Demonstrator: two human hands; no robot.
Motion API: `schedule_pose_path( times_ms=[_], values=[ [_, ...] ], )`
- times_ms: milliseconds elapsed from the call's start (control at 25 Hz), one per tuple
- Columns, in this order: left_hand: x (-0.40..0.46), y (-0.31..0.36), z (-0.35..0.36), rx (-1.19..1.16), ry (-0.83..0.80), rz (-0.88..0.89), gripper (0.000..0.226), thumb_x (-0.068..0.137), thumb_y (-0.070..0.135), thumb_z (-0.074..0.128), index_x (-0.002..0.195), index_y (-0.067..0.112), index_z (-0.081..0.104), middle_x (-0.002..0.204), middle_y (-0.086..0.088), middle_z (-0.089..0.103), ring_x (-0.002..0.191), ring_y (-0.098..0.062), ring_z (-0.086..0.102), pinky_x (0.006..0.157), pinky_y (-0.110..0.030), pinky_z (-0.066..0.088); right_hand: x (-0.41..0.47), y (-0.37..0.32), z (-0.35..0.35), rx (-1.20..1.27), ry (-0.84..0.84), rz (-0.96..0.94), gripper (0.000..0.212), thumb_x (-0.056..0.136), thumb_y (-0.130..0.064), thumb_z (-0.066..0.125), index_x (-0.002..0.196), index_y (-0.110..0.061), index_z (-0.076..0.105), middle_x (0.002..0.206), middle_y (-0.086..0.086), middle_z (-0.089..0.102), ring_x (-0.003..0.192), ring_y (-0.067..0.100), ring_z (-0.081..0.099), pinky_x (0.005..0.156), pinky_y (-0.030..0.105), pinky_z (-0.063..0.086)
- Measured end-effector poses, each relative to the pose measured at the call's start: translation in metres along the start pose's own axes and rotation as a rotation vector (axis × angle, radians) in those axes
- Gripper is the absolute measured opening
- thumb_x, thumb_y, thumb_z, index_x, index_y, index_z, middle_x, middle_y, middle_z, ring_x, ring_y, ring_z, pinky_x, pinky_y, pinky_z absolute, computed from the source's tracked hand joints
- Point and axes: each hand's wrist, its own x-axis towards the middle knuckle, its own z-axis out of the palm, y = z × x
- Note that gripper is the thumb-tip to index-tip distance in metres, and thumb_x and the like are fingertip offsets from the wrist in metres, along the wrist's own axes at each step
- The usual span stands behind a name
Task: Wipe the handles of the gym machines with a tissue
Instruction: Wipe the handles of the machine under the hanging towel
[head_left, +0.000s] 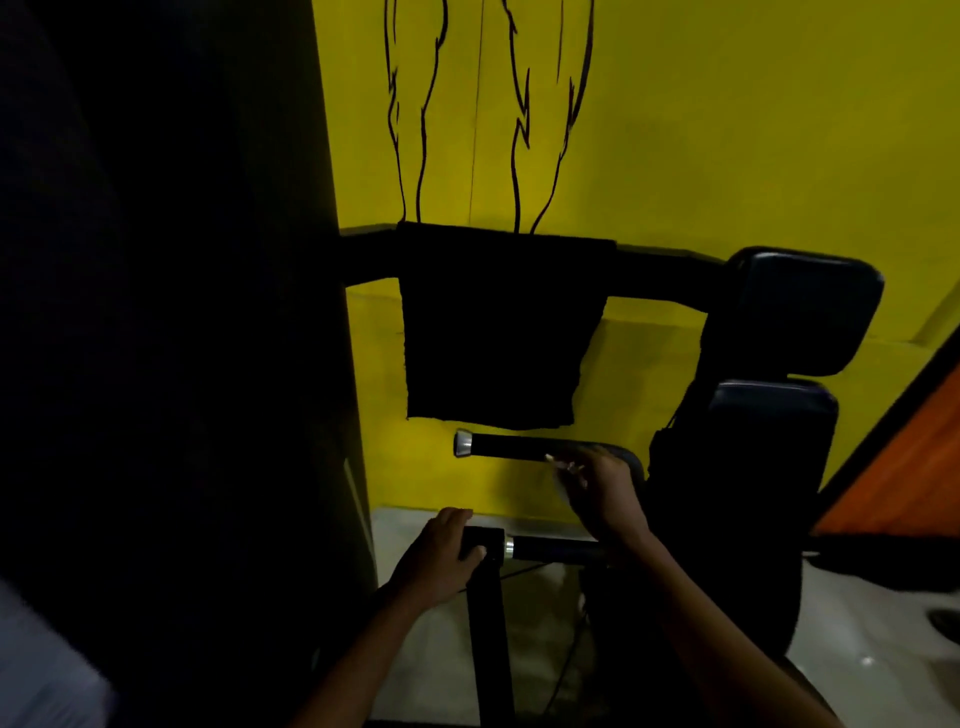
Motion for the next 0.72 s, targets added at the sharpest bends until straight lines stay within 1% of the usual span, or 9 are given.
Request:
schedule_pose_path(
  times_ms=[80, 200, 280, 320, 360, 440, 520, 600, 720],
  values=[
    [0.015, -0.019, 0.015, 0.076, -0.033, 0.046, 0.061, 0.099, 0.038, 0.045, 0.150, 0.015, 0.021, 0.155, -0.001, 0.024, 0.142, -0.018, 0.024, 0.111, -0.026, 0.026, 0.019, -0.008, 0.017, 0.009, 0.046, -0.046, 0.016, 0.085, -0.008, 0.067, 0.099, -0.001, 0.070, 0.086, 0.013, 0.063, 0.067, 0.015, 0.055, 0.054, 0.010, 0.031],
    [0.023, -0.044, 0.047, 0.180, -0.057, 0.152, 0.070, 0.096, 0.056, 0.025, 0.151, 0.022, -0.001, 0.160, -0.001, 0.006, 0.148, -0.020, 0.006, 0.120, -0.031, 0.009, 0.037, -0.022, 0.038, -0.029, 0.056, -0.170, 0.014, 0.086, -0.008, 0.066, 0.098, -0.002, 0.070, 0.090, 0.010, 0.063, 0.064, 0.015, 0.056, 0.053, 0.008, 0.033],
    [0.023, -0.055, 0.069, 0.251, -0.133, 0.171, 0.075, 0.085, 0.064, 0.006, 0.144, 0.026, -0.018, 0.156, 0.004, -0.016, 0.145, -0.016, -0.015, 0.119, -0.031, -0.009, 0.047, -0.025, 0.051, -0.125, 0.022, -0.250, 0.015, 0.086, -0.009, 0.064, 0.100, -0.004, 0.068, 0.092, 0.011, 0.062, 0.065, 0.024, 0.059, 0.048, 0.025, 0.042],
    [0.024, -0.059, 0.078, 0.267, -0.159, 0.146, 0.076, 0.082, 0.062, 0.005, 0.143, 0.026, -0.021, 0.154, 0.005, -0.022, 0.144, -0.016, -0.020, 0.117, -0.030, -0.014, 0.053, -0.024, 0.057, -0.166, 0.008, -0.269, 0.016, 0.086, -0.009, 0.063, 0.100, -0.004, 0.067, 0.093, 0.012, 0.062, 0.069, 0.027, 0.059, 0.046, 0.030, 0.045],
    [0.024, -0.061, 0.086, 0.279, -0.132, 0.137, 0.076, 0.085, 0.059, 0.010, 0.147, 0.024, -0.017, 0.156, 0.003, -0.020, 0.145, -0.018, -0.017, 0.118, -0.032, -0.012, 0.059, -0.023, 0.062, -0.199, 0.005, -0.283, 0.018, 0.085, -0.009, 0.063, 0.102, -0.005, 0.067, 0.094, 0.012, 0.062, 0.074, 0.029, 0.059, 0.046, 0.034, 0.046],
    [0.022, -0.067, 0.097, 0.332, -0.036, 0.184, 0.079, 0.091, 0.050, 0.040, 0.153, 0.016, 0.007, 0.160, -0.004, 0.003, 0.147, -0.025, 0.004, 0.119, -0.041, 0.017, 0.069, -0.021, 0.073, -0.253, -0.009, -0.307, 0.019, 0.083, -0.007, 0.063, 0.102, -0.005, 0.067, 0.095, 0.013, 0.061, 0.082, 0.031, 0.057, 0.047, 0.034, 0.046],
    [0.022, -0.068, 0.101, 0.395, -0.014, 0.191, 0.092, 0.081, 0.047, 0.067, 0.151, 0.011, 0.021, 0.157, -0.009, 0.024, 0.143, -0.028, 0.023, 0.108, -0.046, 0.038, 0.073, -0.020, 0.086, -0.273, -0.066, -0.326, 0.019, 0.084, -0.005, 0.061, 0.102, -0.004, 0.067, 0.098, 0.015, 0.060, 0.088, 0.032, 0.055, 0.050, 0.038, 0.049],
    [0.022, -0.067, 0.103, 0.387, 0.017, 0.187, 0.101, 0.075, 0.048, 0.074, 0.150, 0.011, 0.019, 0.155, -0.009, 0.027, 0.141, -0.028, 0.026, 0.104, -0.046, 0.042, 0.071, -0.018, 0.097, -0.266, -0.129, -0.358, 0.019, 0.086, -0.002, 0.057, 0.103, -0.001, 0.066, 0.103, 0.017, 0.061, 0.094, 0.034, 0.053, 0.059, 0.043, 0.052],
    [0.022, -0.065, 0.106, 0.444, 0.070, 0.205, 0.098, 0.077, 0.048, 0.072, 0.150, 0.011, 0.019, 0.155, -0.011, 0.026, 0.141, -0.029, 0.026, 0.107, -0.044, 0.040, 0.075, -0.018, 0.103, -0.251, -0.119, -0.382, 0.021, 0.083, 0.005, 0.057, 0.102, 0.002, 0.066, 0.105, 0.019, 0.062, 0.095, 0.037, 0.054, 0.065, 0.044, 0.053]
  ],
)
